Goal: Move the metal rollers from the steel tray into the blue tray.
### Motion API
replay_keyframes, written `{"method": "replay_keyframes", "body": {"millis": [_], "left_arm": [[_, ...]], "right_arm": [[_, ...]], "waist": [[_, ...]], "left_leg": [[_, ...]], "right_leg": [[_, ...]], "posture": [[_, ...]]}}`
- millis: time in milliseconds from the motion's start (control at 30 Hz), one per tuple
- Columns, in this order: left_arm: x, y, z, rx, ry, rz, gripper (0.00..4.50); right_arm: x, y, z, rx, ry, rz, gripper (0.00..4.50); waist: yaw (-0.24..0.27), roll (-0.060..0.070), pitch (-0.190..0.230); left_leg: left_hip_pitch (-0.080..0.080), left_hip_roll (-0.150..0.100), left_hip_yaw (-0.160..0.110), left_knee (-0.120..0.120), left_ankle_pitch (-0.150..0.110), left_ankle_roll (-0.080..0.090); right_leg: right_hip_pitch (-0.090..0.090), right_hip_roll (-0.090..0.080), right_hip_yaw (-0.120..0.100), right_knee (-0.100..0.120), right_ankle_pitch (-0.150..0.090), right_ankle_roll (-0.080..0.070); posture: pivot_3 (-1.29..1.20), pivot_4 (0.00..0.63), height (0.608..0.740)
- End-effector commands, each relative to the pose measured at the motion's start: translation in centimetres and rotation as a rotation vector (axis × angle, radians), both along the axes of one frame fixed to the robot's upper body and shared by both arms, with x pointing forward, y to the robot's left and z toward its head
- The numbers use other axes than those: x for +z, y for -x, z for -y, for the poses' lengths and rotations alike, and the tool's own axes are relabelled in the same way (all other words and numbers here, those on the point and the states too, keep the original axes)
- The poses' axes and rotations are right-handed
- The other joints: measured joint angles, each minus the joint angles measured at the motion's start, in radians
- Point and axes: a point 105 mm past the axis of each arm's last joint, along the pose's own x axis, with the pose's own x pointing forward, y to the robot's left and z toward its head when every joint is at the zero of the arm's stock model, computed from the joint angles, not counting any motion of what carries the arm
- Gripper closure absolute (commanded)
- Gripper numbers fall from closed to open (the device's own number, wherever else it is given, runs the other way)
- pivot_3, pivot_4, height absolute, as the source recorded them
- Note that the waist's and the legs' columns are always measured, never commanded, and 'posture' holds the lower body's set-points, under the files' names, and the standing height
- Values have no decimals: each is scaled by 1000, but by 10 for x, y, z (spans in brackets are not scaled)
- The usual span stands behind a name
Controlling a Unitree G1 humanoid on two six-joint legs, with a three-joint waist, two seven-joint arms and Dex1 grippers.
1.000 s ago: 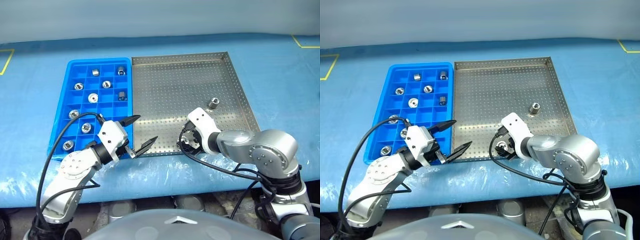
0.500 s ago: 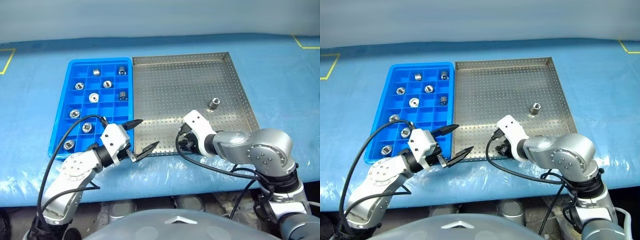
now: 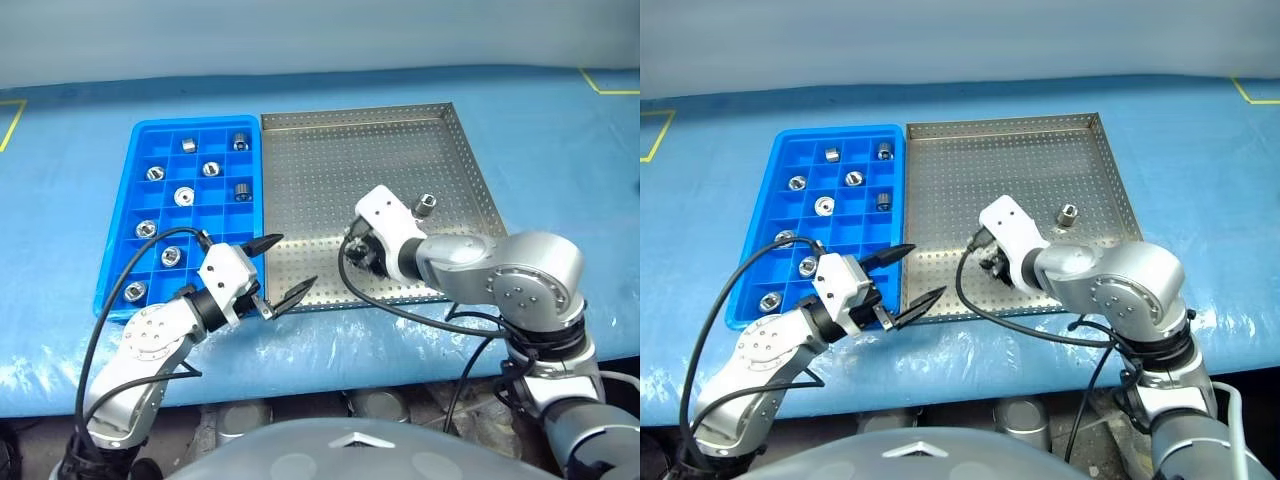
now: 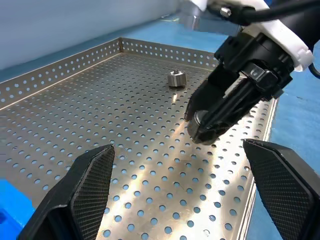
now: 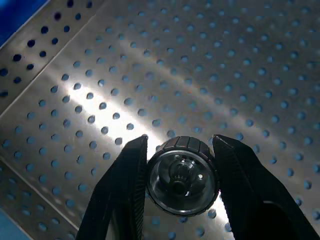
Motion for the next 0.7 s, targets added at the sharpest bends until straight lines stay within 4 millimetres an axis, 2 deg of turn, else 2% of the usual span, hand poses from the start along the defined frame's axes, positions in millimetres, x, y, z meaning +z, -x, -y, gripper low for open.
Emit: {"method": "replay_keyframes", "body": {"millis": [33, 133, 200, 367, 567, 700], "left_arm": [[24, -5, -16, 144, 51, 108, 0], [27, -8, -36, 296, 52, 133, 0], [28, -5, -53, 414, 37, 150, 0], [27, 8, -79, 594, 13, 165, 0], [15, 30, -87, 649, -11, 102, 0], [8, 36, -82, 635, -5, 69, 0]], "right_arm": [[22, -24, -22, -5, -77, 150, 2806], [34, -38, -50, 23, -178, 221, 2806], [44, -44, -79, 87, -266, 284, 2806], [54, -48, -126, 198, -391, 358, 2806], [50, -45, -159, 316, -500, 353, 2806], [32, -46, -169, 339, -510, 306, 2806]], "waist": [[4, 0, 0], [12, 0, 0], [19, 0, 0], [59, 0, 0], [119, 0, 0], [145, 0, 0]], "left_leg": [[0, 0, 0, 0, 0, 0], [0, 0, 0, -1, 0, 0], [0, 0, 0, -2, 0, 0], [-1, 0, -1, -3, 0, -1], [0, 0, -1, -3, 1, -2], [0, 0, -1, -3, 1, -2]], "right_leg": [[0, 0, 0, 0, 0, 0], [0, 0, 0, 0, 2, -4], [-1, 0, 0, 0, 2, -5], [-2, -1, -1, 1, 2, -5], [-1, -1, -2, 1, 2, -6], [-1, -1, -3, 1, 2, -7]], "posture": [[55, 150, 740], [105, 150, 740], [153, 150, 740], [260, 150, 740], [336, 150, 740], [346, 150, 740]]}}
